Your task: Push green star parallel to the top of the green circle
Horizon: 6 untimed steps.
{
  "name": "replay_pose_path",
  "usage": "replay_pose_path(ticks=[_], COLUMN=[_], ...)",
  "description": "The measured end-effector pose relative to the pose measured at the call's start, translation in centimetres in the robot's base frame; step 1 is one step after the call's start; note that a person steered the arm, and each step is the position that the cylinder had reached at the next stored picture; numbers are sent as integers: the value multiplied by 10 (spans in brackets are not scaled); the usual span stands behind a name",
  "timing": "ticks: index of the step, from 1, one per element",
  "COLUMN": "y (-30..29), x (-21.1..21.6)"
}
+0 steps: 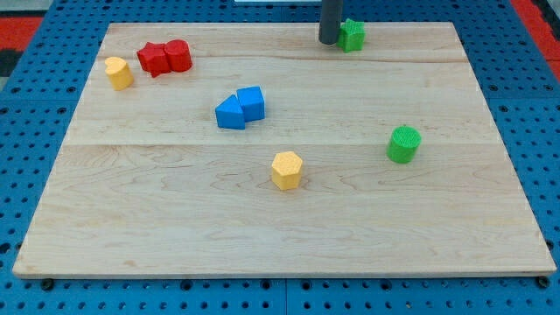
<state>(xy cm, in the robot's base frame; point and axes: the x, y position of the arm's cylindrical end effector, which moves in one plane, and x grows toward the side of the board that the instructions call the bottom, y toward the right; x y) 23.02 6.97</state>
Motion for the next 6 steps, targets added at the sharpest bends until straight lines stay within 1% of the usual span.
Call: replay_pose_path(ticks=[1, 2, 4, 5, 6], y=[3, 15, 52, 33, 22], x=[-25, -27, 10, 10, 74])
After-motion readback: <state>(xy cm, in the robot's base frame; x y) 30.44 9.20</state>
